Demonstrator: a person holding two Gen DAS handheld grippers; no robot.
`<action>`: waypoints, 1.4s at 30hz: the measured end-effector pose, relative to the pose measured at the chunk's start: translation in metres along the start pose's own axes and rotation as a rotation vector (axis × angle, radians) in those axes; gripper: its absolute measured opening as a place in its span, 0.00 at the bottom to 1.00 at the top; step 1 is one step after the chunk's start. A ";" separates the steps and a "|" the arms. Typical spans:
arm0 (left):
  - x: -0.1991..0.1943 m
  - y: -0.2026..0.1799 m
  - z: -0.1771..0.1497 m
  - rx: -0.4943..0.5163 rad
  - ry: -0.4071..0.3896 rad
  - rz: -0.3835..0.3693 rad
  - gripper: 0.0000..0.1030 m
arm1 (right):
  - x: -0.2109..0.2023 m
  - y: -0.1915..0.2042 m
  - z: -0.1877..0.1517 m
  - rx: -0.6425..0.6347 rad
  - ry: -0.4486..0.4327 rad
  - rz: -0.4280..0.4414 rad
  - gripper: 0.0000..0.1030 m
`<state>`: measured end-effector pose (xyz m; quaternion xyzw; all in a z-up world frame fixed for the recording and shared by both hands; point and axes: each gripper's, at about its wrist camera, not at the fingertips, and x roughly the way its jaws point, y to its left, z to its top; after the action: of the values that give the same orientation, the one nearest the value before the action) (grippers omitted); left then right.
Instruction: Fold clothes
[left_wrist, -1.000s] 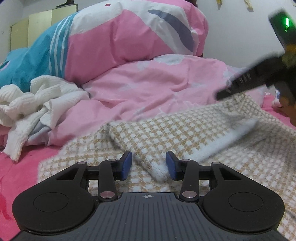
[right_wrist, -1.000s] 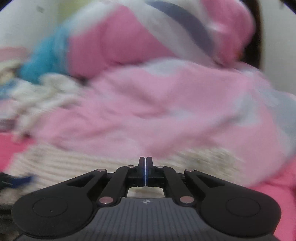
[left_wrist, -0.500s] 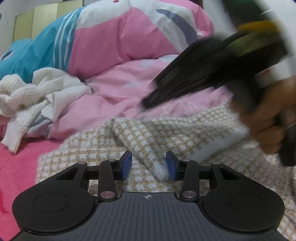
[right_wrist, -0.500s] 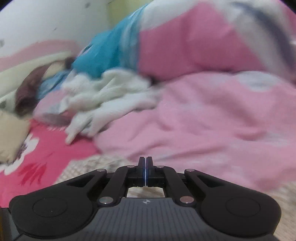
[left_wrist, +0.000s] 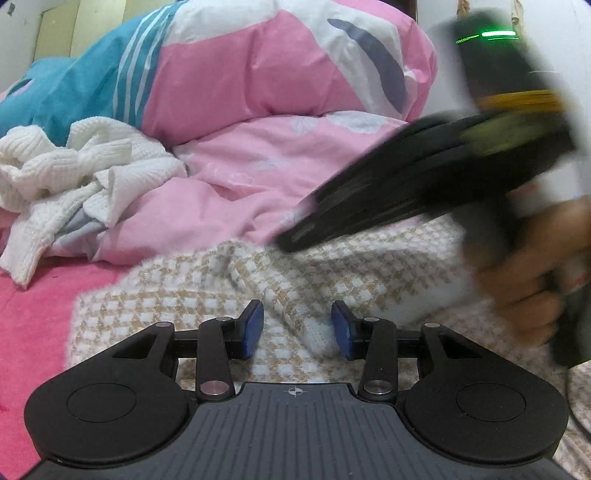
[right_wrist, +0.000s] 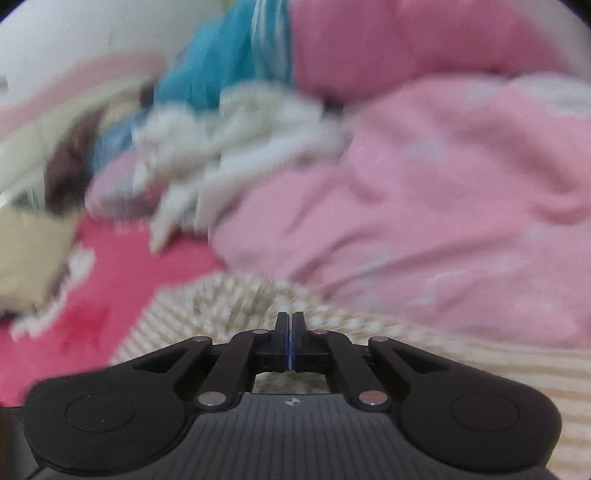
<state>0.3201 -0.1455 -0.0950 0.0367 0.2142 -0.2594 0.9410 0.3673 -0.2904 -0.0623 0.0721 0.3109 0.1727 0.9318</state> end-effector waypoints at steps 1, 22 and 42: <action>0.000 0.000 0.000 -0.001 0.002 0.000 0.40 | -0.015 -0.014 -0.006 0.030 -0.016 -0.030 0.00; -0.022 0.010 0.005 -0.062 -0.091 -0.039 0.41 | -0.128 -0.099 -0.086 0.292 -0.130 -0.161 0.00; -0.051 -0.019 0.009 0.023 0.027 -0.194 0.42 | -0.290 -0.063 -0.117 0.487 -0.184 -0.129 0.00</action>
<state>0.2739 -0.1395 -0.0645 0.0299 0.2266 -0.3514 0.9079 0.0980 -0.4524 -0.0098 0.2894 0.2612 0.0256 0.9205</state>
